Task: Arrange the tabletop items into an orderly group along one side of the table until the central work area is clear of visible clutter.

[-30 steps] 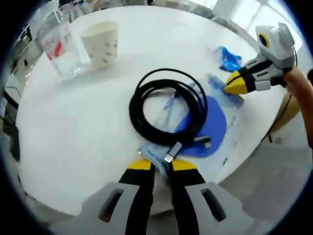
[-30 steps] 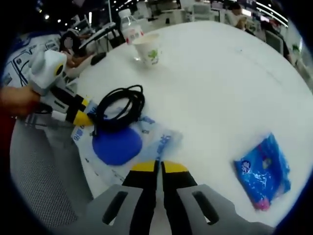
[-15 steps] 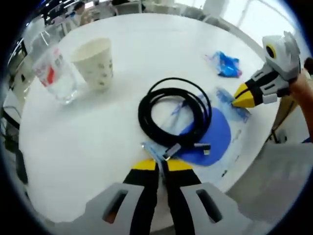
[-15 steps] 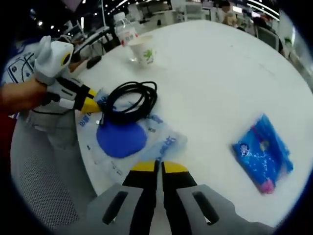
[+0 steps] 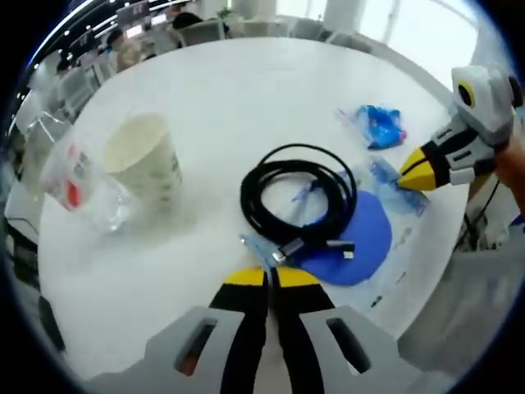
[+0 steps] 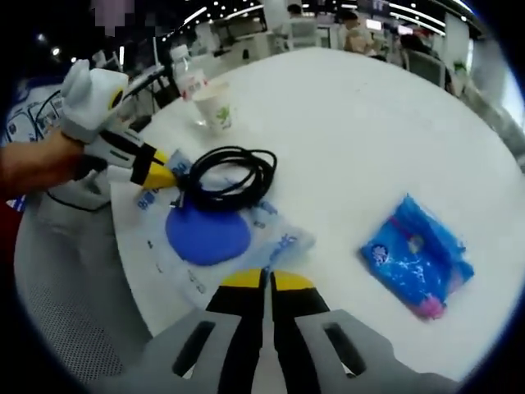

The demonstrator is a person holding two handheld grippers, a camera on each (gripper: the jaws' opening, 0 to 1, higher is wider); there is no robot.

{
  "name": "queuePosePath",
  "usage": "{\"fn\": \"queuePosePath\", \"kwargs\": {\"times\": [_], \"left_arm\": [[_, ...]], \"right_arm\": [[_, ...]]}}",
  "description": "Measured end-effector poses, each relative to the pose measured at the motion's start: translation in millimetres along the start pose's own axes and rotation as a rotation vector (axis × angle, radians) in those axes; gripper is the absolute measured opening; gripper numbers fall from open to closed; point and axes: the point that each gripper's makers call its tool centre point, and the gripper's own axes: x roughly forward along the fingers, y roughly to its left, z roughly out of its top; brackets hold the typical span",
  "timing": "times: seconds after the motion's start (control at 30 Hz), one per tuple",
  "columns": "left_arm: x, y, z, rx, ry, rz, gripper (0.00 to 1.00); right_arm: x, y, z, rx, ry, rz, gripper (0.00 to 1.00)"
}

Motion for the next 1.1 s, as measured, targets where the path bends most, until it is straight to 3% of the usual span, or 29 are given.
{"fn": "queuePosePath", "kwargs": {"times": [0.33, 1.1], "left_arm": [[8, 7.8, 30.7, 0.045, -0.053, 0.028, 0.00], [27, 25.0, 95.7, 0.055, -0.143, 0.086, 0.00]], "right_arm": [[-4, -18, 20.2, 0.008, -0.056, -0.055, 0.02], [4, -66, 56.1, 0.032, -0.129, -0.143, 0.01]]}}
